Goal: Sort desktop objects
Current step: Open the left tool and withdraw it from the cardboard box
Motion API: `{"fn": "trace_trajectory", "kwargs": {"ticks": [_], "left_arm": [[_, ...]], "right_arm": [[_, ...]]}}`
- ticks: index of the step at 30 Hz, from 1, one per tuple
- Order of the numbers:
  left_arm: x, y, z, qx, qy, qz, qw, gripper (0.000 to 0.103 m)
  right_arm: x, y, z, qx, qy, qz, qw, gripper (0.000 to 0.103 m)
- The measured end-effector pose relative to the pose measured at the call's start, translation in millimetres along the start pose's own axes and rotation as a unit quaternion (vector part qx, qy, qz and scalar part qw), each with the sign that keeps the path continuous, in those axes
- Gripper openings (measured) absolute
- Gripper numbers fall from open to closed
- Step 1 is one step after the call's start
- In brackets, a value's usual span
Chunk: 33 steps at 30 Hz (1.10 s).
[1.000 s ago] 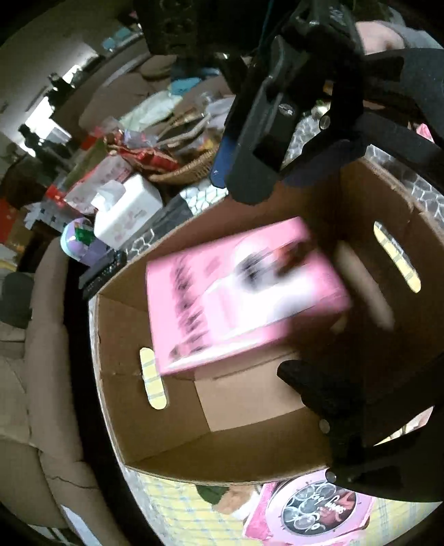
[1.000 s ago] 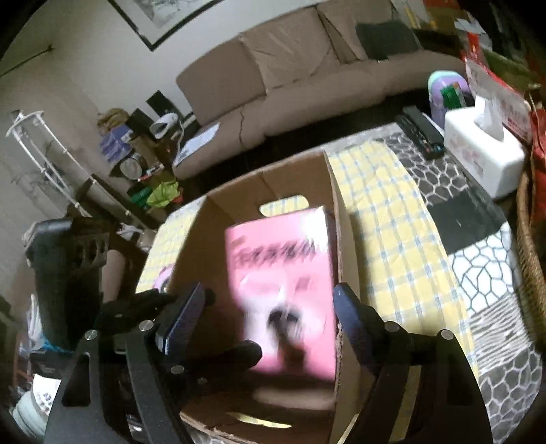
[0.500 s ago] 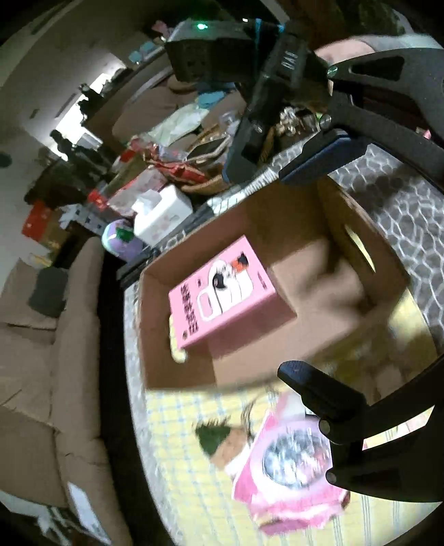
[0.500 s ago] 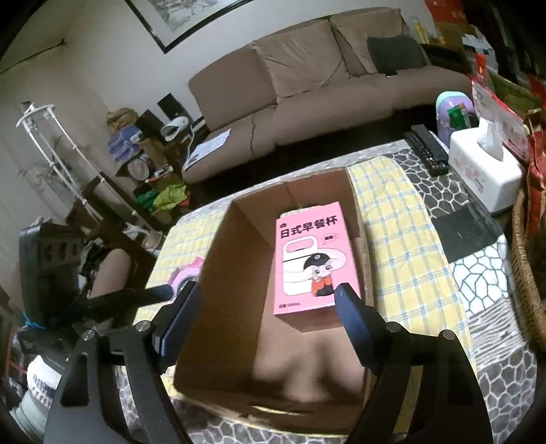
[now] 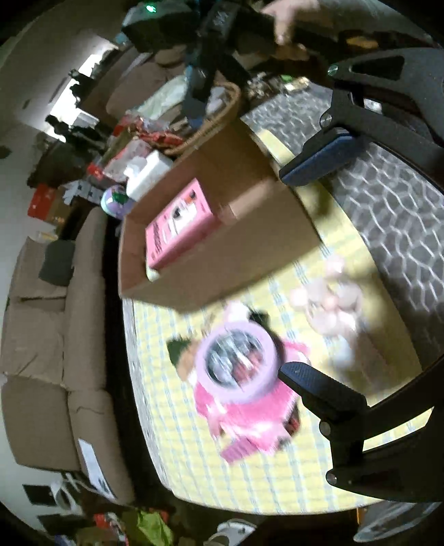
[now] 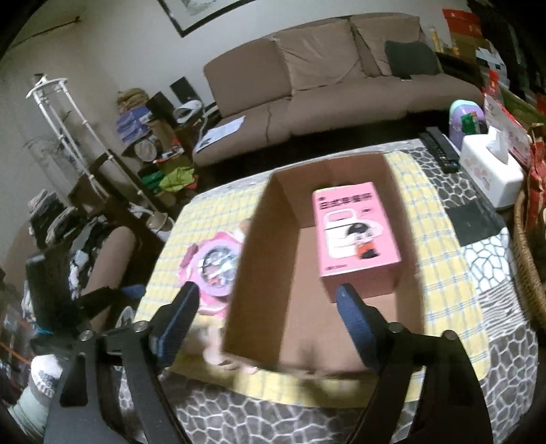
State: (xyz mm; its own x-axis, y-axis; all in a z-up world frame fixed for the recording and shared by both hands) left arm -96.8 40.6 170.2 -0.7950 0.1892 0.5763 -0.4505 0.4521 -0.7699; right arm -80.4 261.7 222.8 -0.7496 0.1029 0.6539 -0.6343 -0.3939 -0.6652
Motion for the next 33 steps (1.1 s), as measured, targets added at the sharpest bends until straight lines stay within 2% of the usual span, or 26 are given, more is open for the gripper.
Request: {"fn": "trace_trajectory", "kwargs": {"ticks": [3,7,11,16,21,27,33], "left_arm": [[-16.5,-9.3,18.6,0.021,0.002,-0.002,0.9998,0.103],[-37.9,-27.0,46.4,0.055,0.002,-0.014,0.9984,0.103],[-56.1,-41.8,74.7,0.084,-0.004,-0.029,0.996,0.103],[-82.3,-48.3,104.3,0.088,-0.02,-0.027,0.9955,0.103],[-106.7,-37.0,114.6,0.086,0.009,-0.02,0.9961,0.103],[-125.8,-4.4,109.2,0.066,0.04,-0.005,0.997,0.103],[-134.7,25.4,102.4,0.06,0.084,0.006,0.9947,0.103]], "right_arm": [[-8.2,5.4,22.8,0.006,-0.008,0.0,1.0,0.102],[-20.4,17.2,57.2,0.01,-0.031,0.002,0.999,0.103],[-30.1,30.8,87.1,-0.007,-0.064,0.009,0.998,0.103],[-45.7,49.4,116.5,0.02,-0.061,0.014,0.998,0.103],[-70.0,64.3,136.8,0.051,-0.051,0.016,0.997,0.103],[-106.2,81.7,155.4,0.053,-0.067,0.03,0.996,0.103],[-141.7,106.3,144.2,0.041,-0.044,0.048,0.997,0.103]]}}
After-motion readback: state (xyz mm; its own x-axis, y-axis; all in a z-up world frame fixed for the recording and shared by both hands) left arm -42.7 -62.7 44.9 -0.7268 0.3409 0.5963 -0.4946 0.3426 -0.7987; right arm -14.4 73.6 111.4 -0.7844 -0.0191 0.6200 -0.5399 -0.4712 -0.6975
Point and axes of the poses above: each gripper's, at about its wrist camera, not at the fingertips, and y roughly the way its jaws point, z to its left, x to its top, the point moved 3 cm from there along y, roughly the way its jaws point, and after that the axes turned 2 degrees about -y, right-handed, at the moved point
